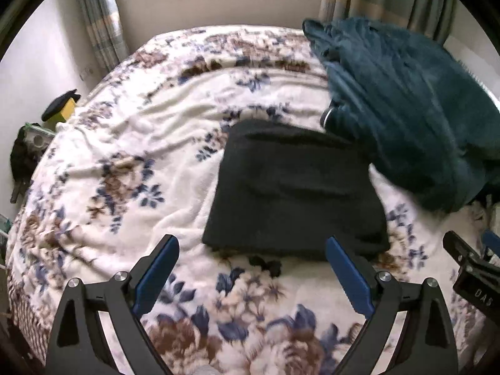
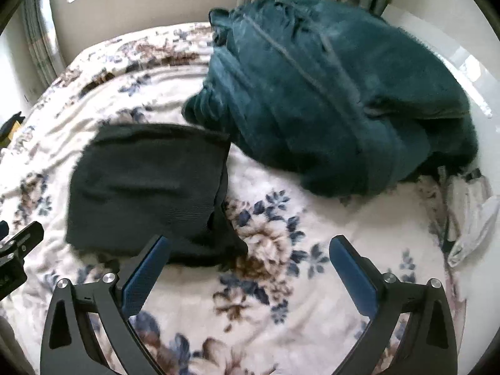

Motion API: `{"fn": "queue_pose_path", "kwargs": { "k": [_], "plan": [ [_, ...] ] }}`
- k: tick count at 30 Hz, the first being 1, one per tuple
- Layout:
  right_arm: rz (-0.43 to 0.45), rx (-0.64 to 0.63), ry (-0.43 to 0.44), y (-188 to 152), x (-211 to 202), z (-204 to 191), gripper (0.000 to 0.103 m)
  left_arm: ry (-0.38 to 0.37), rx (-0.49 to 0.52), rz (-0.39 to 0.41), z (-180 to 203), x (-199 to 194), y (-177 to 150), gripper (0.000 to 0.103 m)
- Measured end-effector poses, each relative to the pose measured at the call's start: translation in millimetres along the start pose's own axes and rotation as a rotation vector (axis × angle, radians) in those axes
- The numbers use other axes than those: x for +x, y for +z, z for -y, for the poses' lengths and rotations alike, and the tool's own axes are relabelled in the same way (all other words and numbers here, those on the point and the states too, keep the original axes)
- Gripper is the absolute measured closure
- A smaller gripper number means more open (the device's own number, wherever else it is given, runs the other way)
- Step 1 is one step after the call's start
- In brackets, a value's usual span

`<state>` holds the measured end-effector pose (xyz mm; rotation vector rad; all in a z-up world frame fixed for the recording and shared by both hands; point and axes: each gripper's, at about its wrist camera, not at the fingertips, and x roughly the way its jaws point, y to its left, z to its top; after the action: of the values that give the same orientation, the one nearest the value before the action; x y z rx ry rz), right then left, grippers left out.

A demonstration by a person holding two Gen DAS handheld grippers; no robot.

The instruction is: Fold small clothes

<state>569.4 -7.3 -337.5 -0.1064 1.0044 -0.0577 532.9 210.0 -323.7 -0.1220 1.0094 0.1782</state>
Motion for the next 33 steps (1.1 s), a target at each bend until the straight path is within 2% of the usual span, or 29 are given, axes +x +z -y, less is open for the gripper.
{"fn": "queue_pose_path", "kwargs": {
  "k": [7, 13, 22, 29, 33],
  "plan": [
    [0.075, -0.006, 0.022, -9.8, -116.4, 18.7, 0.0, -0.002, 0.016, 0.077, 5.0, -110.0, -10.8, 0.007],
    [0.152, 0.017, 0.043, -17.1, -225.8, 36.2, 0.0, -0.036, 0.019, 0.129, 8.8, -206.0, -22.8, 0.007],
    [0.271, 0.006, 0.061, -41.5, -381.4, 59.0, 0.0, -0.043, 0.013, 0.209, 15.0, -328.1, -49.1, 0.007],
    [0.333, -0.008, 0.084, -61.6, -464.5, 77.6, 0.0, -0.032, 0.017, 0.239, 15.3, -380.8, -65.2, 0.007],
    [0.333, -0.021, 0.098, -72.5, -490.0, 82.1, 0.0, -0.009, 0.013, 0.254, 15.5, -401.5, -73.5, 0.007]
  ]
}}
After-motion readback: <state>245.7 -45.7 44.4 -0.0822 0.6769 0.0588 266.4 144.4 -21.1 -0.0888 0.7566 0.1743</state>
